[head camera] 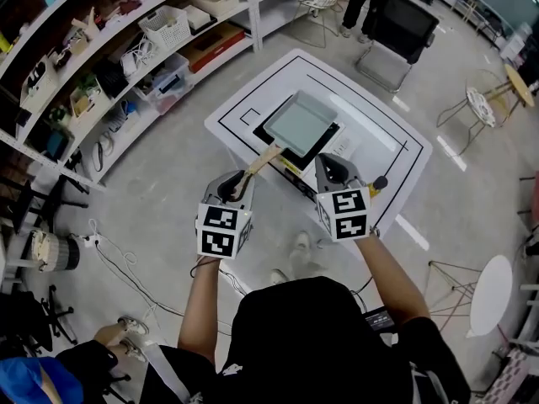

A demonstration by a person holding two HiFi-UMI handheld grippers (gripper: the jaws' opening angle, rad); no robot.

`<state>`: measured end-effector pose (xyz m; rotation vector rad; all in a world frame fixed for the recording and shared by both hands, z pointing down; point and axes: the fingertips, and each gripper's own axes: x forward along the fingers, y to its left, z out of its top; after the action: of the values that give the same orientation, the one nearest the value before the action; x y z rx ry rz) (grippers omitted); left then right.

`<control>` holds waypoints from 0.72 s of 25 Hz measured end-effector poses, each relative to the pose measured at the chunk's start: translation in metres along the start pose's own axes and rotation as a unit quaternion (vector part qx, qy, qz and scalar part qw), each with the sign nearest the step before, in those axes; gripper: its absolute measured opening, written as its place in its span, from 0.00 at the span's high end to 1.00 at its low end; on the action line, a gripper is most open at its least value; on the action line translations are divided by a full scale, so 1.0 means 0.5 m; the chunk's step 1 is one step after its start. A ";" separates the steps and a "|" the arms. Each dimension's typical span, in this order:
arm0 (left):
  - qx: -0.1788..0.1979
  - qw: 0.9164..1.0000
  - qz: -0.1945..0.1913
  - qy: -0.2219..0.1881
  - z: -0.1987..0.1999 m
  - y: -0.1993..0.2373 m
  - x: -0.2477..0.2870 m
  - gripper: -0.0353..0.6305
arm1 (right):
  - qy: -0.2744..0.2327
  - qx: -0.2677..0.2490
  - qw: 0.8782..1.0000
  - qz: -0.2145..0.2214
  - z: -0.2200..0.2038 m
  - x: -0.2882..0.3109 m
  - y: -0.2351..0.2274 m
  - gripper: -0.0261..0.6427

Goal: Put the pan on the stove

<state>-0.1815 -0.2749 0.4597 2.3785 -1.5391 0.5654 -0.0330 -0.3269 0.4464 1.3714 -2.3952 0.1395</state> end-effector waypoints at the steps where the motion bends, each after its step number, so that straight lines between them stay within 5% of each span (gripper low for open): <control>1: -0.001 1.000 0.008 -0.008 -0.002 -0.001 -0.019 0.85 | -0.004 0.001 1.000 -0.001 0.004 -0.010 0.006 0.96; 6: -0.011 0.998 0.036 -0.048 -0.012 -0.003 -0.104 0.93 | -0.021 -0.003 1.000 -0.002 0.022 -0.055 0.045 0.96; 18: -0.025 0.989 0.079 -0.119 0.011 -0.022 -0.238 0.93 | -0.058 -0.019 0.998 0.017 0.056 -0.138 0.128 0.96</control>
<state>-0.2138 -0.1758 0.4012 2.3713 -1.8307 0.2767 -0.0637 -0.2451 0.4014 1.3557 -2.5026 0.0233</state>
